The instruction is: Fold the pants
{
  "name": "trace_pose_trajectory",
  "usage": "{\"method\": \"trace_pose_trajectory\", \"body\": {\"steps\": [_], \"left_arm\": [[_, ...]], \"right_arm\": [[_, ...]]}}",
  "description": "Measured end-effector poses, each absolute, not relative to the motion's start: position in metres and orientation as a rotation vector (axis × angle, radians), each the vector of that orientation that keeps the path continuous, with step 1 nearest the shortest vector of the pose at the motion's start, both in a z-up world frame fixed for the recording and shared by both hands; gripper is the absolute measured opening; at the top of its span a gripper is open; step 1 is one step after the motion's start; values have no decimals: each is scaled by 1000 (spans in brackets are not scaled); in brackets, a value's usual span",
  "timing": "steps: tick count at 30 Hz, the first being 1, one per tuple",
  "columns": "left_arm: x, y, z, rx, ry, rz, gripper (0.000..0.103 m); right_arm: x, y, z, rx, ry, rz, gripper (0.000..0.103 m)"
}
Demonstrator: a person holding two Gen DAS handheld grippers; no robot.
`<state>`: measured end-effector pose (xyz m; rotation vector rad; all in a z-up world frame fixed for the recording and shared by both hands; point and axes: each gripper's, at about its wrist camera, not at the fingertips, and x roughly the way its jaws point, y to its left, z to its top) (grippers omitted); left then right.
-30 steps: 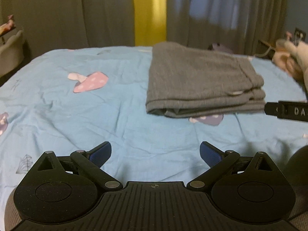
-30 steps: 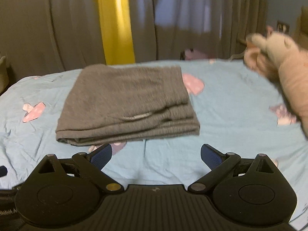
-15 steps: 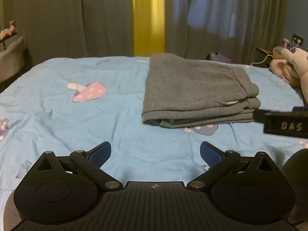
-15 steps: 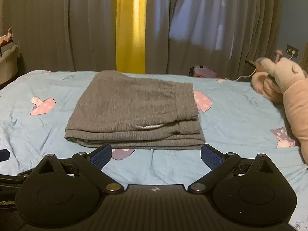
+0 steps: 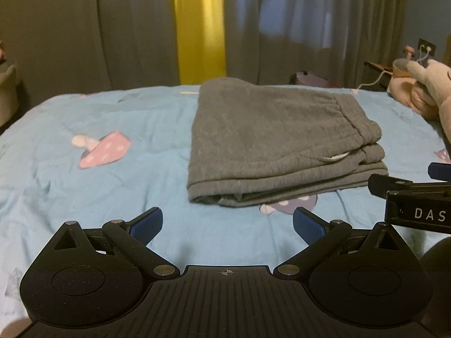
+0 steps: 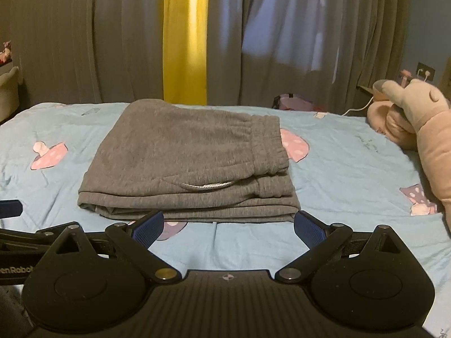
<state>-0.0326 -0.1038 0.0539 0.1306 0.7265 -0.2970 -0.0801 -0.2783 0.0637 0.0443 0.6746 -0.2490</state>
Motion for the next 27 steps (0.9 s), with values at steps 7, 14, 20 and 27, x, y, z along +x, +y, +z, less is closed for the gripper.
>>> {"method": "trace_pose_trajectory", "body": {"steps": [7,14,20,27], "left_arm": [[-9,-110,43,144,755,-281,102],[6,-114,33,133,773,-275,102],[10,-111,26,111,800,-278,102],[11,-108,26,90,809,-277,102]], "right_arm": [[-62,-284,54,50,657,-263,99],[-46,-286,43,45,702,-275,99],[-43,-286,39,47,715,-277,99],[-43,-288,38,56,721,-289,99]]}}
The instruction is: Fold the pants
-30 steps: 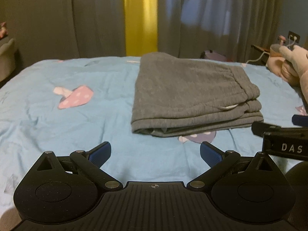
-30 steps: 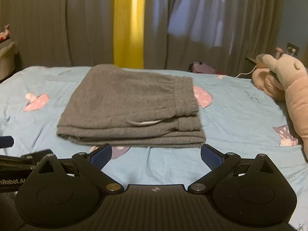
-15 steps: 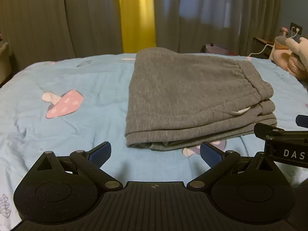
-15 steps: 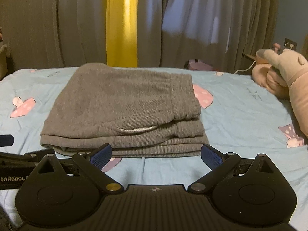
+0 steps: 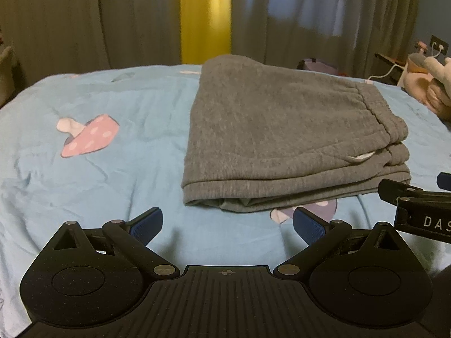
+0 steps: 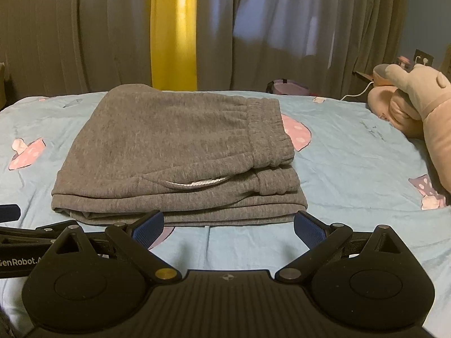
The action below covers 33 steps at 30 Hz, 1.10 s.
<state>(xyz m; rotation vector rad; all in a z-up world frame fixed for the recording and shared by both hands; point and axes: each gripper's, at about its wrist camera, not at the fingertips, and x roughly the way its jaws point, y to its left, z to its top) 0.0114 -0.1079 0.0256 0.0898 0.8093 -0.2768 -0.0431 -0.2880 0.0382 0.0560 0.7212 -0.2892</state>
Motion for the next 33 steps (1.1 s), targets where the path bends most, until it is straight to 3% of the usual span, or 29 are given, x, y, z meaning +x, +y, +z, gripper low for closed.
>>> {"method": "trace_pose_trajectory", "body": {"steps": [33], "left_arm": [[8,-107,25,79,813,-277,102]], "right_arm": [[-47,-289,40,69,724,-300,99]]}}
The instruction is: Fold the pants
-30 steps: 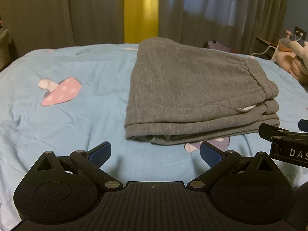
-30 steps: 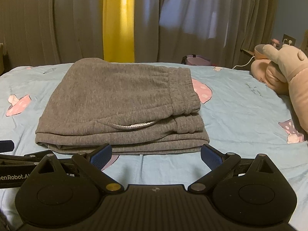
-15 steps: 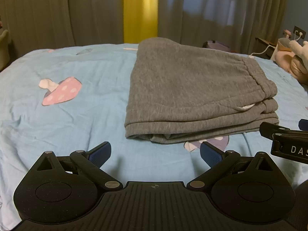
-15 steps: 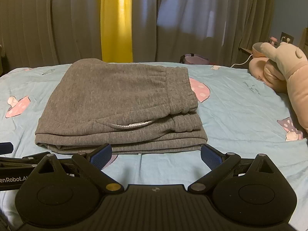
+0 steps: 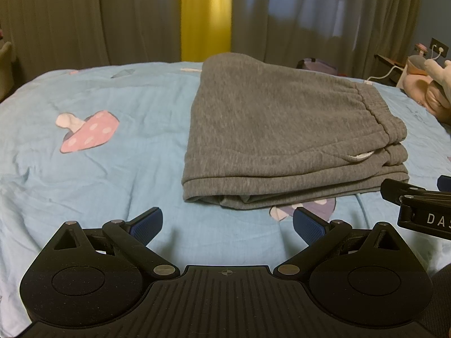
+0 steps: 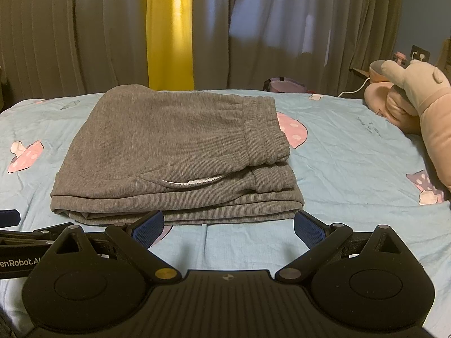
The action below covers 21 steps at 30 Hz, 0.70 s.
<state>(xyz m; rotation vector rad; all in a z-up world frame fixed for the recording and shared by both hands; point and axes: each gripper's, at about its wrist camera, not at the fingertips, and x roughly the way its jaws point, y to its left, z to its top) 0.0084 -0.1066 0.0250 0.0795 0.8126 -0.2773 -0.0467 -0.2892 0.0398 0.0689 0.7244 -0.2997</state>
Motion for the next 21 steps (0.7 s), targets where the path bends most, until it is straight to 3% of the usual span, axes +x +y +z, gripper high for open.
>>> {"method": "trace_pose_trajectory", "body": {"steps": [21], "left_arm": [[10,-106,24,79,815,-278,102]], "right_arm": [[-47,-290,40,73,727,-302,99]]}}
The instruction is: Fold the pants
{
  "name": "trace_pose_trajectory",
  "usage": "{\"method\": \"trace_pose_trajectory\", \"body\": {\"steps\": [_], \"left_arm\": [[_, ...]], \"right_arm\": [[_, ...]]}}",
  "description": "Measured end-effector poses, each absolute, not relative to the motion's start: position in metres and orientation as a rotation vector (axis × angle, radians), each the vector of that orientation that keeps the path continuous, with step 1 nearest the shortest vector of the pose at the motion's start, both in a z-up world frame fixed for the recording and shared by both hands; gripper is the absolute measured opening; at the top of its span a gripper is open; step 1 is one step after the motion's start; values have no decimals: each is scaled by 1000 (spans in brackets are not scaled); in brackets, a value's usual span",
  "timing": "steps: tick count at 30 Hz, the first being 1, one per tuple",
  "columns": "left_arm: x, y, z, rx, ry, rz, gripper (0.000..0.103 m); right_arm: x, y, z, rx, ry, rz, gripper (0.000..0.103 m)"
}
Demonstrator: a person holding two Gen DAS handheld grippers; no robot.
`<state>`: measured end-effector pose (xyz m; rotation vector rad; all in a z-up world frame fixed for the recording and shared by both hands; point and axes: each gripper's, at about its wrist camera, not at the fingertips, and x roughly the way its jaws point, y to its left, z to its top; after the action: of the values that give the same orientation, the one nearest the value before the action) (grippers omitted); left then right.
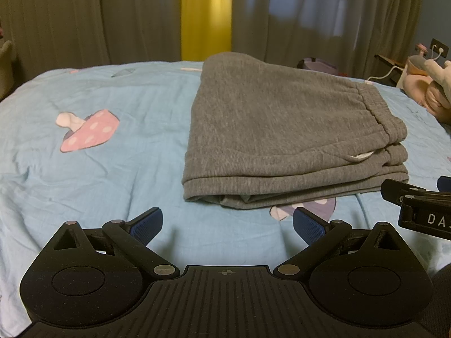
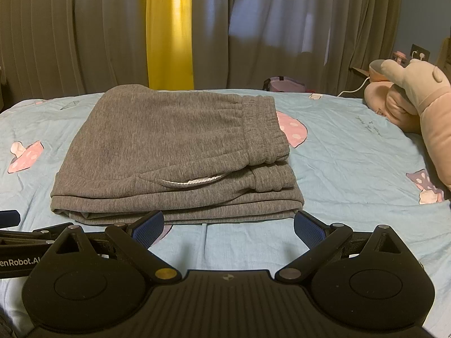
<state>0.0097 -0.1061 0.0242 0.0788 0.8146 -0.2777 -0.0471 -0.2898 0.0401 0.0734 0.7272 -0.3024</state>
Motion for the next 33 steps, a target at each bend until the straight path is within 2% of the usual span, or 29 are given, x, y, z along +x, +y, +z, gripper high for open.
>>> {"method": "trace_pose_trajectory", "body": {"steps": [33], "left_arm": [[9,-105,24,70,813,-285,102]], "right_arm": [[-47,-290,40,74,728,-304,99]]}}
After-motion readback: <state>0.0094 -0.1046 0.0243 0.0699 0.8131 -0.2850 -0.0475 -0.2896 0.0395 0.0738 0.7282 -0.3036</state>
